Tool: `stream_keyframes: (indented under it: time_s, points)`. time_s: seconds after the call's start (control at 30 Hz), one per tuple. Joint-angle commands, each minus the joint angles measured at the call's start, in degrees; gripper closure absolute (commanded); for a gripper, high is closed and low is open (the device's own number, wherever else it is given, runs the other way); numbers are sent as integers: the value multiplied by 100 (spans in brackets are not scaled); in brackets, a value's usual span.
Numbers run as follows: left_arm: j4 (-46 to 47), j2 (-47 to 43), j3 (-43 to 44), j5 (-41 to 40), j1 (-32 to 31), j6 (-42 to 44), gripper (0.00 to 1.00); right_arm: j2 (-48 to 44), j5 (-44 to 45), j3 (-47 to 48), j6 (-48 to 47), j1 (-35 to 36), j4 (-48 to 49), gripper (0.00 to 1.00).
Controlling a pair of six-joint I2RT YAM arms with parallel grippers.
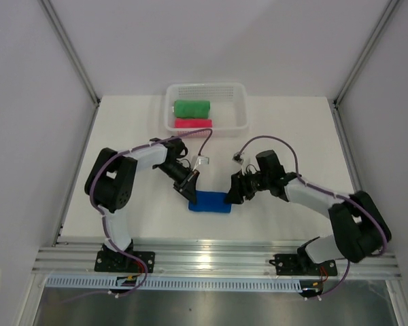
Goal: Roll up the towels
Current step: Roll the towel
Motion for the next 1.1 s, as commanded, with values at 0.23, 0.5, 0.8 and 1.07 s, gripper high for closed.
stream_keyframes:
  time_s: [0.23,0.5,0.8,1.07]
  points:
    - [-417,329,494,472,109,-70,99,-2867,4897,-799,-3116,2808,445,29]
    - [-540,513,573,551,118,-35,99,-1480,6235,-642,-4194,4490,790,28]
    - [-645,592,661,604,153,18,99,-170,6684,-466,-5055,4535,1722,27]
    - [-733,628,670,639,179,106,99,630,7325,-255,-5398,4526,2083,26]
